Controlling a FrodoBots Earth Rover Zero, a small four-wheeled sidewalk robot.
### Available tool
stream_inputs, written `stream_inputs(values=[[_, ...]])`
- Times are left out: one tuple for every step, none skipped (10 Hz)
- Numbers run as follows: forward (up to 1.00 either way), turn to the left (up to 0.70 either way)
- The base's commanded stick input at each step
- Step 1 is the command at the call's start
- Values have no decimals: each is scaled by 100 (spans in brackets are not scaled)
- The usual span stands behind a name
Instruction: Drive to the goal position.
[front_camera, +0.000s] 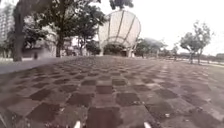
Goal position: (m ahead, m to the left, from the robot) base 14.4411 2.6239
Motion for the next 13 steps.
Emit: stream_inputs(values=[[85, 11], [85, 11], [85, 11], [85, 11], [85, 11], [85, 11], [85, 11], [85, 11], [85, 11], [85, 11], [85, 12], [85, 12], [85, 16]])
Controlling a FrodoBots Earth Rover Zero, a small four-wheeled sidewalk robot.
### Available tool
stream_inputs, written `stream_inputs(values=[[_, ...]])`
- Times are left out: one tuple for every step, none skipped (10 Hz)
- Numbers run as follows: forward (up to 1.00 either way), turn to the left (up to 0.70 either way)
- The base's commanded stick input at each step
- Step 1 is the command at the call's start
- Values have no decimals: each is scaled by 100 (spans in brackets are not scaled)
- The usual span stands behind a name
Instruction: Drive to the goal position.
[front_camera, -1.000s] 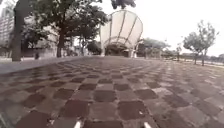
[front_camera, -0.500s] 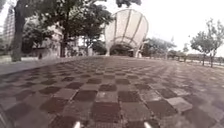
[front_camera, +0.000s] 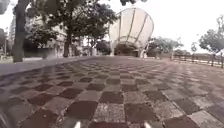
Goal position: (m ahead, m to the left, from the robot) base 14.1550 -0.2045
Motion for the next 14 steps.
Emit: stream_inputs(values=[[85, 13], [85, 12], [85, 6], [85, -14], [85, -22], [85, -22], [85, -22], [85, -22], [85, -22], [85, -22], [85, -22], [85, -22], [85, -22], [85, -22]])
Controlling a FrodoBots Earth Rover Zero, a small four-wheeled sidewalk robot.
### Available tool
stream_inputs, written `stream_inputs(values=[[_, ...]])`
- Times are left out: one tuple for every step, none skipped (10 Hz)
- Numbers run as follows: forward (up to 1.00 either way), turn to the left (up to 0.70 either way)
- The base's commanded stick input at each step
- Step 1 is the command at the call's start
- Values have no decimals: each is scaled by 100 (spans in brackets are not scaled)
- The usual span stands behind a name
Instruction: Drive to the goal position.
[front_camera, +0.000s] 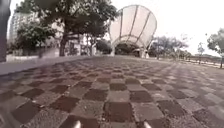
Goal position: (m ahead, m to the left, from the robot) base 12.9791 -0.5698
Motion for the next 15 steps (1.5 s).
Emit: stream_inputs(values=[[85, 12], [85, 12], [85, 12], [85, 12], [85, 12], [85, 12], [85, 12], [85, 12], [85, 12], [85, 12], [85, 12], [85, 12], [85, 12], [85, 12], [85, 12]])
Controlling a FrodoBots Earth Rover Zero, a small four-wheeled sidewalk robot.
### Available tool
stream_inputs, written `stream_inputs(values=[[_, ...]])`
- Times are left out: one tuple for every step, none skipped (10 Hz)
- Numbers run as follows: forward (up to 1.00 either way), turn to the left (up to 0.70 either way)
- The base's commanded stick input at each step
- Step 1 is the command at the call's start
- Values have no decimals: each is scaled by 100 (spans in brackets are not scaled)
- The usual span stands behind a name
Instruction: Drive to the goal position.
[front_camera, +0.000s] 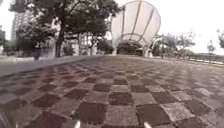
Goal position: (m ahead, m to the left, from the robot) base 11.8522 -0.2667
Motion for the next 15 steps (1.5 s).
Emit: stream_inputs(values=[[85, -7], [85, -22], [85, -22], [85, -22], [85, -22], [85, -1], [85, 12], [85, 12], [85, 12], [85, 12], [85, 12], [85, 12], [85, -22], [85, -22], [85, -22]])
